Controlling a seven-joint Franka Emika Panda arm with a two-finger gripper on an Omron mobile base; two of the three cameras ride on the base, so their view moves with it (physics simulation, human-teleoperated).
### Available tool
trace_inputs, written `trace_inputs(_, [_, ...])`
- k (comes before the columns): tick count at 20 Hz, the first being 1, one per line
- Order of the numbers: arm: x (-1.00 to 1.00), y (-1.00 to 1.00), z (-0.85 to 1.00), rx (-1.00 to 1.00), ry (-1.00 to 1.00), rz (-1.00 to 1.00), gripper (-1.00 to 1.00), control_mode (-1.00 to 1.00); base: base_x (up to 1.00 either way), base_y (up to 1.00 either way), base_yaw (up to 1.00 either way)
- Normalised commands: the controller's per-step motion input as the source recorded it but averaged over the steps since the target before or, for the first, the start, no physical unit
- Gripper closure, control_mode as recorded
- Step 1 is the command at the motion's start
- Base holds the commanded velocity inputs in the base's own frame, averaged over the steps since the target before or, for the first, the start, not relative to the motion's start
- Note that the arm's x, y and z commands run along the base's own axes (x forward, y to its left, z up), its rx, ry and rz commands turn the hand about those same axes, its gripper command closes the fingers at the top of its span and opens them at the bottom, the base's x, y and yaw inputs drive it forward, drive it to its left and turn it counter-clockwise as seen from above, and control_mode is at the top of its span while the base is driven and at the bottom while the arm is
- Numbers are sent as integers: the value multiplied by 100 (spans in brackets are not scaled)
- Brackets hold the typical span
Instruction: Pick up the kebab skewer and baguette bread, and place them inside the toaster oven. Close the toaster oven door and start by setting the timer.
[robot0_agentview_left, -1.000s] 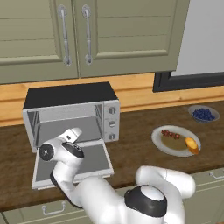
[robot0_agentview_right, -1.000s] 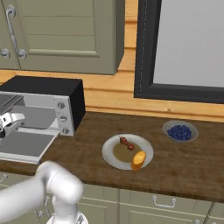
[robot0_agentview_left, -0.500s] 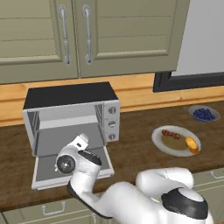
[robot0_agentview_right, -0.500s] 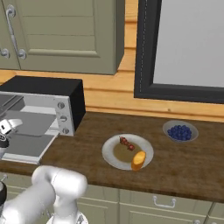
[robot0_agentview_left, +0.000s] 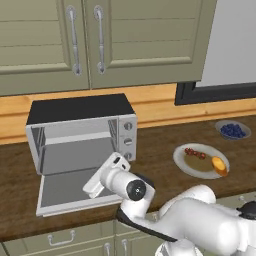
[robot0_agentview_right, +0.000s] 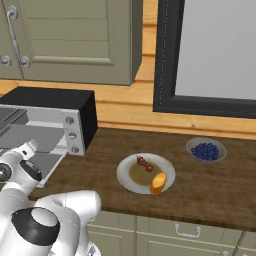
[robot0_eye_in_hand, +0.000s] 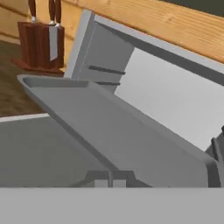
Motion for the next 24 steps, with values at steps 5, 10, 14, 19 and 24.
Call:
trace_inputs(5, [-73, -2, 100, 6, 37, -34, 100, -100, 0, 0, 0])
trace_inputs(10, [-53, -42, 100, 8, 55, -44, 100, -100, 0, 0, 0])
trace_inputs(14, [-55, -91, 78, 0, 47, -31, 100, -100, 0, 0, 0])
trace_inputs(19, [-48, -100, 28, 0, 36, -17, 100, -100, 0, 0, 0])
trace_inputs(24, [-25, -100, 3, 0, 30, -9, 100, -100, 0, 0, 0])
